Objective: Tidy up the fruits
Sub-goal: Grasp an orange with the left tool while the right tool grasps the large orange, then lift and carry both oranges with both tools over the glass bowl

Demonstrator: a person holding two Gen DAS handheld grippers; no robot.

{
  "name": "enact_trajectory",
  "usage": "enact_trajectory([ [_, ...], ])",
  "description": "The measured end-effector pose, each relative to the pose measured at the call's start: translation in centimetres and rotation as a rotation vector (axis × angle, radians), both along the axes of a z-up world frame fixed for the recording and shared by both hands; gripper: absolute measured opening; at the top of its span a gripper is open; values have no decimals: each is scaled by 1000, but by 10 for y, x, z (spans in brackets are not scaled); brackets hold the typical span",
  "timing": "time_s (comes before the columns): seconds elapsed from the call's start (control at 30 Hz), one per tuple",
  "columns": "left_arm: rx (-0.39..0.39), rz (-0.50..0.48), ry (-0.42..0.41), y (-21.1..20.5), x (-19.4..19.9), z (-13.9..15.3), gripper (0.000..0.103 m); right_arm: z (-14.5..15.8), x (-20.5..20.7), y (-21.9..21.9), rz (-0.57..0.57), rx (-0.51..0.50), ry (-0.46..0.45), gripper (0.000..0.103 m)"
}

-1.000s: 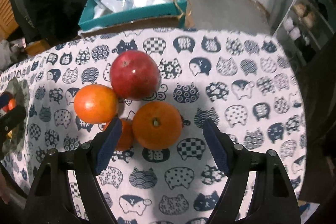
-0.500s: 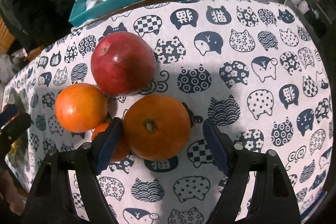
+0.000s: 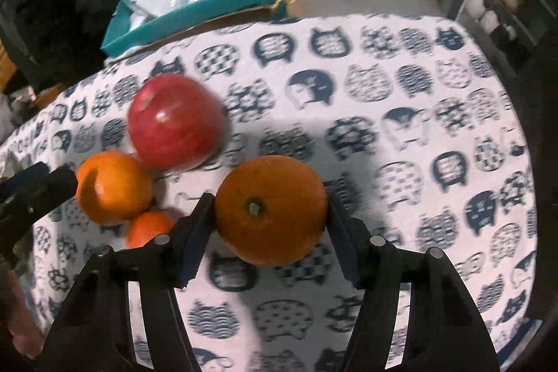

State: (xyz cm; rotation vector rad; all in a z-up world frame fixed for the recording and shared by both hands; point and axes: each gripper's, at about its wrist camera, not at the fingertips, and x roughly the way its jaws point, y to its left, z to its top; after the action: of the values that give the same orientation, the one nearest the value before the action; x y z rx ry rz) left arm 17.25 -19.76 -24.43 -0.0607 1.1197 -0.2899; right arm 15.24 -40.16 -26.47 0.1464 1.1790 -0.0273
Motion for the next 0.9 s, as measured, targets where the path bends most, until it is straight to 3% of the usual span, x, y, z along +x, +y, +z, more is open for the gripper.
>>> enact_trajectory([
  [0.1, -14, -8, 17, -8, 5, -5, 95, -4, -1, -9, -19, -51, 6, 64],
  [0.43, -8, -42, 81, -25, 12, -31, 95, -7, -4, -18, -12, -35, 19, 66],
  [0.6, -16, -62, 99, -26, 10, -38, 84, -14, -2, -21, -35, -13, 36, 67],
  [0.7, -46, -92, 90, -26, 7, -35, 70, -13, -3, -22, -40, -11, 30, 65],
  [0.9, 29, -96, 58, -28, 0, -31, 69, -10, -9, -17, -29, -50, 20, 64],
])
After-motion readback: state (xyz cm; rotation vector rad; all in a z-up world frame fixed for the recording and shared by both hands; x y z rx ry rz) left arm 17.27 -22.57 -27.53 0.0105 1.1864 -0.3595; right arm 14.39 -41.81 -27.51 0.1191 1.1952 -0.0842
